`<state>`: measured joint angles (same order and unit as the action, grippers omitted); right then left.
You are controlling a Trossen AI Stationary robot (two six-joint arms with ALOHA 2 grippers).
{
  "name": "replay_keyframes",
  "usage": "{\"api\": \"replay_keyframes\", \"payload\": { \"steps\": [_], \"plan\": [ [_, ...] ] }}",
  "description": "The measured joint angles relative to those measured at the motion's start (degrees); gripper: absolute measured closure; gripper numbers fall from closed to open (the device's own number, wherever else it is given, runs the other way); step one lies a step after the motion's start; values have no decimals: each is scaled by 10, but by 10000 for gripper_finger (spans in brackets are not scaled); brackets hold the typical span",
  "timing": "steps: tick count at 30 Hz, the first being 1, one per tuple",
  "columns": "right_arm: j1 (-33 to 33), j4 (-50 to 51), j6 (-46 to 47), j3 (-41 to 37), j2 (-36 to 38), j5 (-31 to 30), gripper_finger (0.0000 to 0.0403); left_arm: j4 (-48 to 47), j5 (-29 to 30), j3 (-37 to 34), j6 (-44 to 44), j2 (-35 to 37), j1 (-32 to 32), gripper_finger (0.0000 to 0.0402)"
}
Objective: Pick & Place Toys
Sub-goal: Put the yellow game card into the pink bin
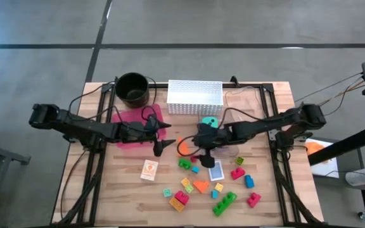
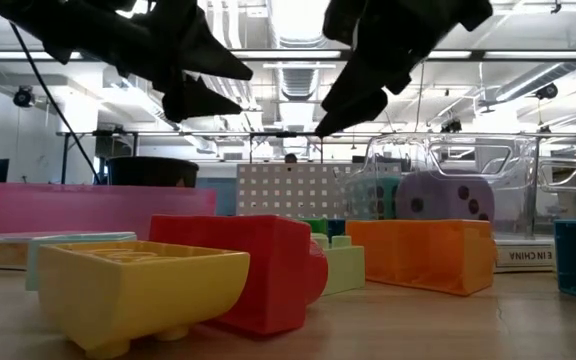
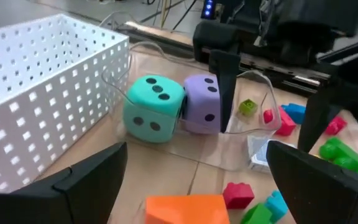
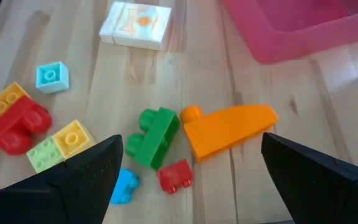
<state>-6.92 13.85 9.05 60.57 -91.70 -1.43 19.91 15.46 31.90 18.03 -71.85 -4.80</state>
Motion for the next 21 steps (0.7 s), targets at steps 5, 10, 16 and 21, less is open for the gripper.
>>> {"api": "replay_keyframes", "payload": {
  "steps": [5,10,16,21],
  "plan": [
    [-1,39,0,36,-35,0,25,0,4,0,23,0,-1,15],
    [-1,78,-48,68,-58,3,25,-2,9,12,35,0,-13,20],
    [-1,107,-58,82,-37,4,25,-31,46,47,39,0,-55,57],
    [-1,107,-85,58,25,1,25,-91,109,72,100,0,-103,101]
  ]
}}
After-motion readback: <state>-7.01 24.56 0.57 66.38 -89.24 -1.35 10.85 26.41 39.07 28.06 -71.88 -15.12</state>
